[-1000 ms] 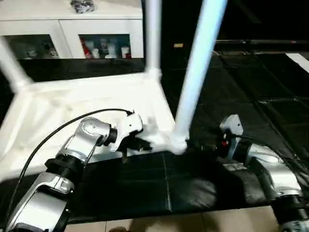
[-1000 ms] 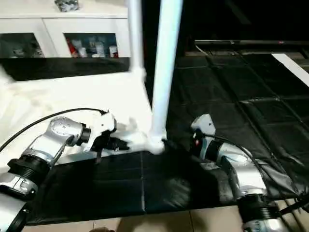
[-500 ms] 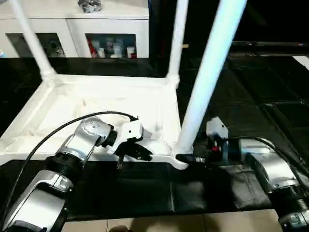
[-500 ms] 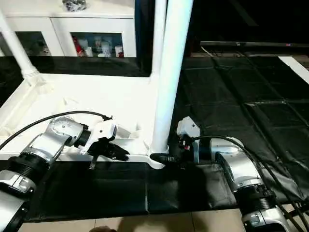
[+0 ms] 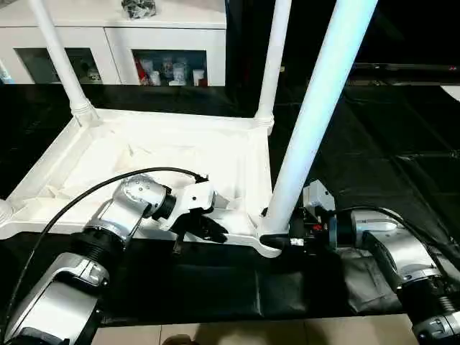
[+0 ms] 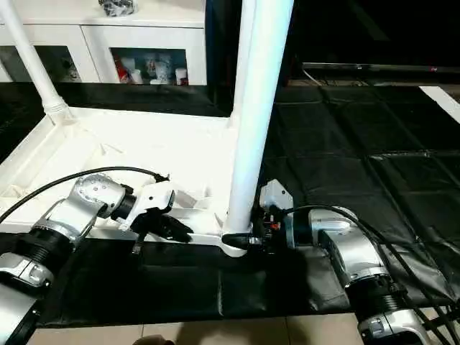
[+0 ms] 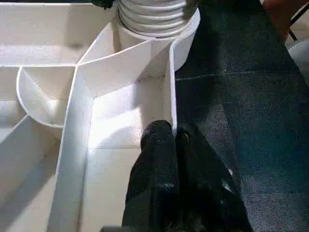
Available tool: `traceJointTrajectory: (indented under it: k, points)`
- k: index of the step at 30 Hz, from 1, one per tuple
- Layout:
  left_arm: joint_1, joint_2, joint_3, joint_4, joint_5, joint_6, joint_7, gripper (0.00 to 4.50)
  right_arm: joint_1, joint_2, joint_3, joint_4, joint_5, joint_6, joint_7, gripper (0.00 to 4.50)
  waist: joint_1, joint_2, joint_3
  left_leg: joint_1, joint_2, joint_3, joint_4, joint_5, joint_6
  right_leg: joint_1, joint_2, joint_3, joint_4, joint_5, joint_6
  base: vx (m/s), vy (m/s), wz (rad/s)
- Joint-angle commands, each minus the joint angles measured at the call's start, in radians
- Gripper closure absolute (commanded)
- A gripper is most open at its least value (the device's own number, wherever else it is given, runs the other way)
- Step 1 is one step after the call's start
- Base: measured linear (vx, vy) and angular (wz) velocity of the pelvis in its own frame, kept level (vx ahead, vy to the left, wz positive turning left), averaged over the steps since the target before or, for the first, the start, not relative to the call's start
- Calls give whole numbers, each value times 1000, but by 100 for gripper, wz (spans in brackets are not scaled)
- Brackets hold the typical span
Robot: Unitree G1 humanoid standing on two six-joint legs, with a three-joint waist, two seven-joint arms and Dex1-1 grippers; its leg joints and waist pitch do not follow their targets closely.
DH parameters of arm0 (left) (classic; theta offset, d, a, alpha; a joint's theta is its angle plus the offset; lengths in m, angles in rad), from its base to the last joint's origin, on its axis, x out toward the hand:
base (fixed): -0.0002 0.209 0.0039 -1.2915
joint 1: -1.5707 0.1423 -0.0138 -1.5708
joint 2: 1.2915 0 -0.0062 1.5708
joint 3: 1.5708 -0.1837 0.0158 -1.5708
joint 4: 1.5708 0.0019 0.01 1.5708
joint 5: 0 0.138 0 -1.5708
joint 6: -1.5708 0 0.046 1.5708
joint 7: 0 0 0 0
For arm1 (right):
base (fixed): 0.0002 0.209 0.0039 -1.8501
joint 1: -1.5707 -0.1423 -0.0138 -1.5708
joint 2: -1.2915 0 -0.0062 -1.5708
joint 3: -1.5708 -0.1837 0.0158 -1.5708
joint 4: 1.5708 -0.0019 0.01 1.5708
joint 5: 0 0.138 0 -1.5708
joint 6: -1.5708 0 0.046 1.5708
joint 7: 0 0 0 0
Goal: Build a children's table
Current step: Rotate leg to tighten
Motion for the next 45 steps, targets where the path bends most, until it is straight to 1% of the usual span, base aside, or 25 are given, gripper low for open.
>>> traceJointTrajectory:
  k: [1,2,5,7,8,9,12,13,14,16,17,18,21,22,24,25,26,27,30,31,34,36,38,40,45]
  points:
    - [-10,-18,-25,2,12,5,-13,450,-1,9,2,-1,6,14,4,175,-8,-7,-73,9,52,-10,-59,-107,71,54,-80,70,-65,-77,-201,0,0,0]
    - [-12,-21,-18,5,10,26,4,450,7,15,-3,-8,16,28,-1,176,-8,-4,-73,9,52,-11,-60,-111,69,53,-80,70,-66,-81,-202,0,0,0]
    - [-18,-38,3,15,5,72,55,450,29,35,-17,-27,34,54,-34,177,-8,-4,-71,10,53,-10,-60,-123,65,52,-81,71,-68,-91,-206,0,0,0]
    - [-23,-58,30,20,-11,114,101,450,48,58,-30,-40,37,70,-85,177,-8,-5,-68,12,53,-11,-63,-151,52,51,-83,71,-75,-154,-192,0,0,0]
    - [-26,-79,58,11,-27,159,154,450,66,94,-44,-41,11,61,-185,178,-10,-5,-67,13,54,-12,-66,-162,40,50,-85,71,-79,-190,-184,0,0,0]
    - [-29,-97,81,1,-38,204,202,450,78,123,-52,-44,-10,65,-266,178,-10,0,-65,15,54,-13,-68,-170,31,47,-85,71,-82,-210,-179,0,0,0]
    - [-28,-130,102,-33,-43,268,275,450,89,181,-71,-47,-21,98,-382,178,-21,-4,-63,16,51,-18,-76,-219,-1,48,-85,69,-93,-301,-151,0,0,0]
    - [-28,-130,102,-33,-43,268,275,450,89,181,-71,-47,-21,98,-382,178,-29,-4,-63,15,50,-19,-77,-227,-5,48,-86,70,-95,-305,-149,0,0,0]
    - [-27,-161,112,-67,-41,320,331,450,77,245,-100,-23,-15,126,-486,178,-34,3,-62,17,53,-19,-78,-231,-11,46,-85,72,-92,-296,-154,0,0,0]
    - [-30,-204,128,-97,-40,379,407,450,41,313,-139,37,-18,138,-614,178,-50,1,-62,14,49,-21,-79,-253,-23,47,-84,70,-95,-303,-161,0,0,0]
    - [-33,-237,144,-117,-40,419,460,450,5,349,-174,90,-14,142,-694,178,-53,7,-63,16,48,-20,-78,-250,-26,45,-85,72,-93,-293,-166,0,0,0]
    - [-35,-252,152,-126,-41,437,485,450,-12,365,-190,115,-12,144,-730,178,-64,7,-62,12,47,-20,-77,-251,-27,47,-84,71,-94,-286,-173,0,0,0]
    - [-42,-293,161,-145,-23,469,561,450,-67,383,-201,191,-38,113,-797,178,-69,6,-65,10,40,-16,-70,-213,-3,51,-81,71,-97,-247,-171,0,0,0]
    - [-43,-311,161,-158,-14,482,593,450,-86,391,-193,215,-66,96,-821,178,-74,5,-69,5,41,-16,-68,-179,6,53,-79,71,-88,-190,-182,0,0,0]
    - [-42,-313,156,-166,-9,484,602,450,-90,394,-188,219,-79,90,-822,178,-75,4,-72,5,41,-15,-66,-146,18,53,-76,71,-82,-131,-196,0,0,0]
    - [-39,-309,151,-172,-7,486,605,450,-89,394,-177,217,-97,81,-808,178,-74,3,-76,0,40,-15,-60,-93,47,57,-74,71,-70,-37,-216,0,0,0]
    - [-38,-299,144,-168,-1,473,602,450,-84,393,-172,213,-104,72,-800,122,-75,3,-76,1,39,-13,-58,-78,62,57,-73,71,-67,-2,-226,0,0,0]
    - [-37,-291,140,-168,4,468,603,450,-83,395,-174,215,-109,59,-805,108,-75,0,-77,1,40,-13,-58,-74,68,58,-73,71,-65,9,-231,0,0,0]
    - [-33,-280,143,-175,1,478,605,450,-80,392,-180,216,-101,43,-793,88,-76,4,-73,3,41,-12,-60,-106,75,55,-75,71,-70,-15,-238,0,0,0]
    - [-31,-271,143,-174,1,474,598,450,-72,383,-179,205,-97,33,-781,73,-76,4,-69,5,41,-11,-63,-148,63,55,-76,71,-79,-83,-227,0,0,0]
    - [-25,-247,140,-169,-3,450,574,450,-45,354,-186,176,-88,9,-748,61,-78,6,-68,7,42,-14,-66,-176,47,54,-75,71,-84,-136,-207,0,0,0]
    - [-21,-225,141,-152,-10,406,544,450,-15,323,-214,133,-64,3,-709,29,-77,8,-68,6,43,-14,-66,-169,48,54,-74,73,-83,-122,-204,0,0,0]
    - [-20,-209,135,-141,-9,382,521,450,4,302,-223,99,-45,1,-663,19,-76,5,-70,3,43,-14,-64,-152,59,58,-74,72,-79,-85,-209,0,0,0]
    - [-15,-180,120,-125,-13,333,459,450,38,253,-224,35,-14,10,-568,6,-74,9,-74,1,42,-15,-60,-116,84,60,-73,72,-71,-15,-221,0,0,0]
    - [-7,-142,102,-124,-33,272,348,450,56,182,-214,-8,12,22,-452,6,-71,7,-75,-1,43,-13,-56,-110,102,57,-74,71,-68,5,-242,0,0,0]
